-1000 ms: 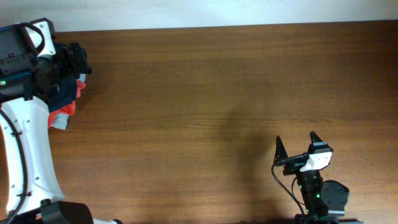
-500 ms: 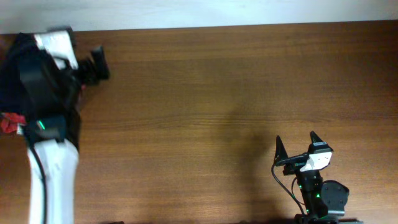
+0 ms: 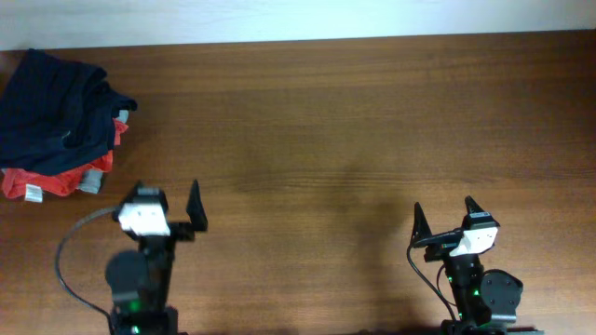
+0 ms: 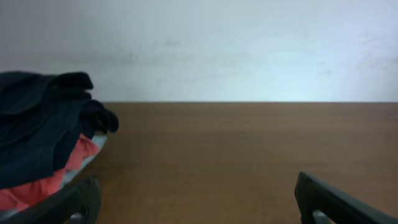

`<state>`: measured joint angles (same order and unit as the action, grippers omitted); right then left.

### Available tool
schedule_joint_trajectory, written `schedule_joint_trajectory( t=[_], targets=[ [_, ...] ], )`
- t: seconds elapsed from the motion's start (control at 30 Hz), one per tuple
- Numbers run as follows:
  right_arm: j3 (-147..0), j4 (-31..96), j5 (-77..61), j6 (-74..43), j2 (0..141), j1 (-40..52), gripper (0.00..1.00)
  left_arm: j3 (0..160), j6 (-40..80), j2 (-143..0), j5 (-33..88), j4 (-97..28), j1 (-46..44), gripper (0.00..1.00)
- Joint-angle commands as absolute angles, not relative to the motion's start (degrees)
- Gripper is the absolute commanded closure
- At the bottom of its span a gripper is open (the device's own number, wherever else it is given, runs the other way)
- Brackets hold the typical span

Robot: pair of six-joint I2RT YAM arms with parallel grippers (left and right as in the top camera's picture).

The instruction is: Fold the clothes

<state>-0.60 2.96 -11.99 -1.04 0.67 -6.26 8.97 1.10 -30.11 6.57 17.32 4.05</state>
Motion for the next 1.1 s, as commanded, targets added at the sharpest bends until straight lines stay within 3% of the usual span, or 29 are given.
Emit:
schedule_joint_trajectory(
  t=[0.0,0.83,1.07],
  targets=[
    [-0.3,3.2,-11.7,-1.1,0.2,-6.0,0.01,3.9,0.4,-21.3,4.2,17.8,3.2,0.01],
    [-0.3,3.2,-11.7,-1.1,0.2,-6.0,0.01,0.6,-3.6,-0.6,3.1,-4.5,3.1,0.01],
    [-0.3,3.2,-11.7,-1.1,0.2,-6.0,0.01,0.5,-3.5,-0.3,1.7,-4.7,3.1,0.01]
  ],
)
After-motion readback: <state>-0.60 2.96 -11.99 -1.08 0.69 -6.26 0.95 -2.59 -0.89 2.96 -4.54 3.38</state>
